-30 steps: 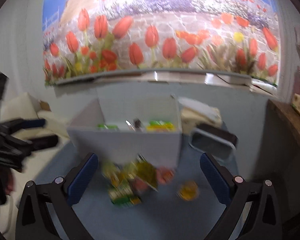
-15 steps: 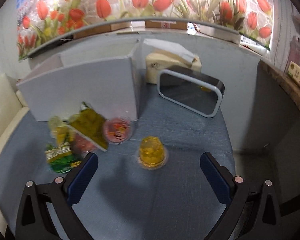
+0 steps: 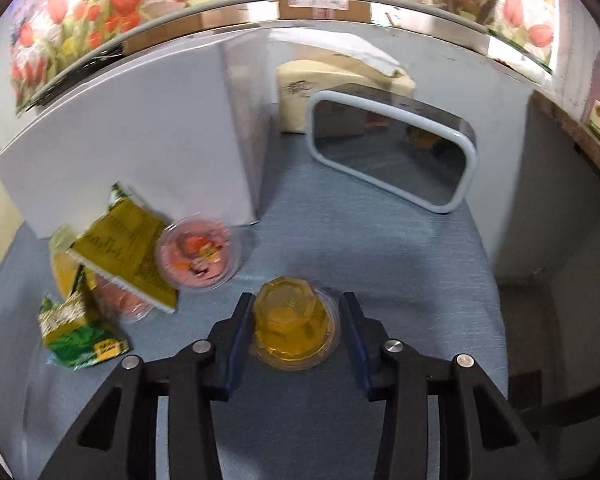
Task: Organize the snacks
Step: 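Grasp the large yellow hexagonal jelly cup with the right gripper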
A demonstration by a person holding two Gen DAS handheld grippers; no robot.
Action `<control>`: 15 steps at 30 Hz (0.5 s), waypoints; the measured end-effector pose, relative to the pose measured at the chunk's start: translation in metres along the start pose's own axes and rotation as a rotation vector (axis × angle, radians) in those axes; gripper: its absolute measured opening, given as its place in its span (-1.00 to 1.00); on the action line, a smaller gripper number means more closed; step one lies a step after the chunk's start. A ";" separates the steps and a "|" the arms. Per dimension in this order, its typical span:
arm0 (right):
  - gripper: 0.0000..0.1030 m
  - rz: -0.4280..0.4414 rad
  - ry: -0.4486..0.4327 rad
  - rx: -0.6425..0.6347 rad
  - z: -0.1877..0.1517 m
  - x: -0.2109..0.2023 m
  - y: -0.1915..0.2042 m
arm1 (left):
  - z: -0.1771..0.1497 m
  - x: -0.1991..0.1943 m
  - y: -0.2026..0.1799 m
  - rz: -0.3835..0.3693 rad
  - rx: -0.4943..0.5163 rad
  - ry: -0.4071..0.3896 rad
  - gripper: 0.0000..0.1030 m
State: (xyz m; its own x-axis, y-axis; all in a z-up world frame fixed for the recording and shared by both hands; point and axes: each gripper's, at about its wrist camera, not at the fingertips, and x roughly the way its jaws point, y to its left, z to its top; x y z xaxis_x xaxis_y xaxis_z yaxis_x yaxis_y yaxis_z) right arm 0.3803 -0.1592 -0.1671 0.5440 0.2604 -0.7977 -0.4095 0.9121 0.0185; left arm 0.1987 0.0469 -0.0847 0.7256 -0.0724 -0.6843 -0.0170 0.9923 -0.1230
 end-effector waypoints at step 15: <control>-0.10 0.158 -0.106 -0.019 -0.020 -0.086 0.025 | 0.031 0.104 0.033 0.097 -0.178 0.093 1.00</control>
State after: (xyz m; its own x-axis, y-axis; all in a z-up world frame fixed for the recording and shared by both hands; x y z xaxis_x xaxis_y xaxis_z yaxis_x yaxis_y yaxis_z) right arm 0.3083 -0.1657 -0.1102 0.5458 0.4327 -0.7176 -0.5089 0.8515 0.1264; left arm 0.2945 0.0755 -0.1379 0.6485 0.0054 -0.7612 -0.2107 0.9622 -0.1727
